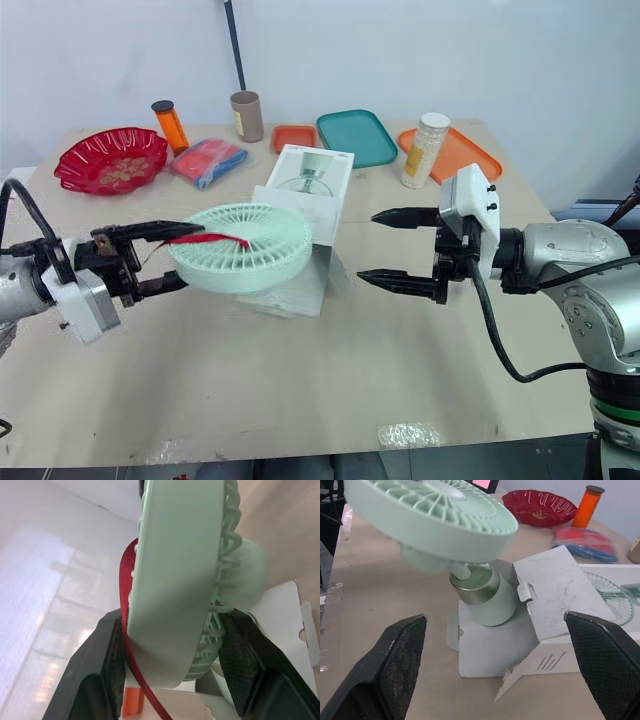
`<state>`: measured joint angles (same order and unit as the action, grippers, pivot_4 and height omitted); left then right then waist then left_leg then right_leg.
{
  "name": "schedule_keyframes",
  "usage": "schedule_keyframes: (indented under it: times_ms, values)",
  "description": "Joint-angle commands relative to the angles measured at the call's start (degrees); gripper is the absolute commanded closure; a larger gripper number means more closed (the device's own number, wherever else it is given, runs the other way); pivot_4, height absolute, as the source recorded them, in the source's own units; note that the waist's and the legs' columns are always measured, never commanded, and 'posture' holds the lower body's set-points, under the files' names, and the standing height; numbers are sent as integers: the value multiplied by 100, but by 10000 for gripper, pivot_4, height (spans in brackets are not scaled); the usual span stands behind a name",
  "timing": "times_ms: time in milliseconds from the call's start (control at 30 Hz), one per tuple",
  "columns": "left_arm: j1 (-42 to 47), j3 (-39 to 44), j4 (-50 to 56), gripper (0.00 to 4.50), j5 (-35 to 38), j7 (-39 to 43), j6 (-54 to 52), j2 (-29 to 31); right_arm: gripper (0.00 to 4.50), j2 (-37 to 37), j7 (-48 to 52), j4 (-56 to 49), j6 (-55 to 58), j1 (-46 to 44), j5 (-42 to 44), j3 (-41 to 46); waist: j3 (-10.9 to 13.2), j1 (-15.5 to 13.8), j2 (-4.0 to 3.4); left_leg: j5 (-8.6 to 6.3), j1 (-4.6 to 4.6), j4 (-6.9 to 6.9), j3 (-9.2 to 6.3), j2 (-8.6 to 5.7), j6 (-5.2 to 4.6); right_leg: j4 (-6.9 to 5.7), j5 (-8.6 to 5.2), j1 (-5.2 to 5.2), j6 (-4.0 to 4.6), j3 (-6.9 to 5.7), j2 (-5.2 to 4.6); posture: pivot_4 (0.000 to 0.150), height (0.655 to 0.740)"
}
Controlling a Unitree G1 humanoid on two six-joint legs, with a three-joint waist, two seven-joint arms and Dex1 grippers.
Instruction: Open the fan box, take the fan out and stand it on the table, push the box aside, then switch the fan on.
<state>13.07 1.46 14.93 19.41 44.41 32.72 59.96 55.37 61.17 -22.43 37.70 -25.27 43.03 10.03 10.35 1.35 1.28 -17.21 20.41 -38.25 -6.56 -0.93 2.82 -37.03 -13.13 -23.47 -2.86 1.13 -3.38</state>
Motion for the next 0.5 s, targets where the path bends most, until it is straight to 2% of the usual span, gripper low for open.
schedule_keyframes:
  times_ms: [33, 267, 500]
  values:
    - [-145, 606, 695, 24109, 802, 19, -777, 76, 0, 83, 13, -126, -40, 26, 90, 300, 0, 1, 0, -1, 0, 0, 0, 1, -2, 0, 0, 0, 0, 0, 0, 1500, 7400]
    - [-757, 1305, 1309, 24109, 1393, 119, -2155, 66, 0, 48, 39, -163, -76, 157, 57, 286, 3, 1, -4, -5, -1, -3, 5, 4, -9, 0, -1, 0, 1, 1, 4, 1500, 7400]
    - [-1481, 2363, 1986, 24109, 1759, -43, -3581, -124, 0, -99, -266, -313, 309, -14, 505, 325, 5, 2, -6, -10, -1, -4, 9, 8, -17, 3, -2, 0, 3, 3, 8, 1500, 7400]
